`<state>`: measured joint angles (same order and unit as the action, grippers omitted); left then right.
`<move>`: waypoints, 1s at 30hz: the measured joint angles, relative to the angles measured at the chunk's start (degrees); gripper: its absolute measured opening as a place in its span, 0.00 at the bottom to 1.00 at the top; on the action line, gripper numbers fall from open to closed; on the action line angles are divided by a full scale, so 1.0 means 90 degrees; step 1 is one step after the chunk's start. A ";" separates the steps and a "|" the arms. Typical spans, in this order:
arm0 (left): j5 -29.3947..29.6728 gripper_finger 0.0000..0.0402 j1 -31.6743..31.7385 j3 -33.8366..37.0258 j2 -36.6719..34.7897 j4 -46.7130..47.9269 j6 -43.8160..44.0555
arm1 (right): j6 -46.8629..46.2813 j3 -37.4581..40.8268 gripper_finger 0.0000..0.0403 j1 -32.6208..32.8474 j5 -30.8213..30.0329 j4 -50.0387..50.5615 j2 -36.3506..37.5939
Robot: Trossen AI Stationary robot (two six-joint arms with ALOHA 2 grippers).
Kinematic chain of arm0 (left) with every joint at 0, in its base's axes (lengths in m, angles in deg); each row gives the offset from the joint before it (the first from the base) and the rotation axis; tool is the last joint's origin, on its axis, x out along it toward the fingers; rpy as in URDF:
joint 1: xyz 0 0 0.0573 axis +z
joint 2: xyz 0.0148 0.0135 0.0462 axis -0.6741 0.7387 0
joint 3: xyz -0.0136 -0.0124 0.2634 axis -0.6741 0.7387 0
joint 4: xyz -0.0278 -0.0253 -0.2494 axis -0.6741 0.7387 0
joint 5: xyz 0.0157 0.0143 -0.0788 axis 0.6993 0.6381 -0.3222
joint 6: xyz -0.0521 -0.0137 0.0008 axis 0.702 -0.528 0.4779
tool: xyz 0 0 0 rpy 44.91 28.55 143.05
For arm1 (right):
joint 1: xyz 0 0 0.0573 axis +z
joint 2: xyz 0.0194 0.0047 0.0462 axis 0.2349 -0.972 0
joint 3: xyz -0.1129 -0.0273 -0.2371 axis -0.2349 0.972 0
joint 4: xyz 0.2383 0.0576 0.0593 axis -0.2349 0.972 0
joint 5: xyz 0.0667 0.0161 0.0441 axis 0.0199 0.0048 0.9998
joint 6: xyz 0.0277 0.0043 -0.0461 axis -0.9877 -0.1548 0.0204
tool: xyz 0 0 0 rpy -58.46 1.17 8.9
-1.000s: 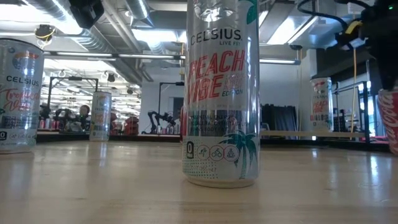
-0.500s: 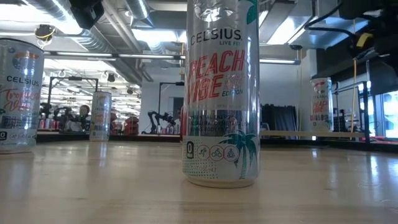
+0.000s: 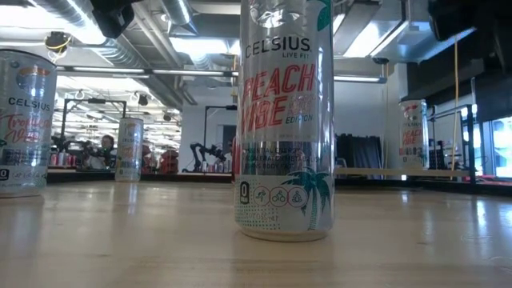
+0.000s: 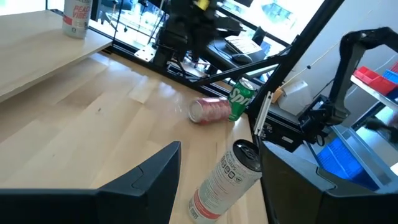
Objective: Place canned beverage on shelf
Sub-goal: Put the red soda can on the shelf
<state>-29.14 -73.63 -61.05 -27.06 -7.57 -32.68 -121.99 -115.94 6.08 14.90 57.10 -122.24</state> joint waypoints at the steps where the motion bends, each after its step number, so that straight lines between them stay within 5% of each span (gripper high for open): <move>1: 0.0002 0.52 0.0000 0.0000 0.0000 0.0000 0.0000 | -0.0106 -0.0001 0.07 0.0104 0.0076 -0.0280 -0.0104; 16: 0.0012 0.52 0.0000 0.0000 -0.0002 -0.0001 0.0002 | -0.1940 -0.0001 0.86 0.2026 0.0097 -0.3781 -0.2546; 24: 0.0013 0.52 0.0000 0.0000 -0.0002 -0.0001 0.0000 | -0.2235 -0.0015 0.90 0.2489 0.0107 -0.5495 -0.4255; 30: 0.0055 0.52 0.0017 0.0002 -0.0002 -0.0002 0.0016 | -0.2443 -0.0044 0.85 0.2519 -0.0162 -0.5494 -0.4997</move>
<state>-28.65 -73.48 -61.03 -27.07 -7.59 -32.54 -143.98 -116.33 28.75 13.45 7.66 -167.21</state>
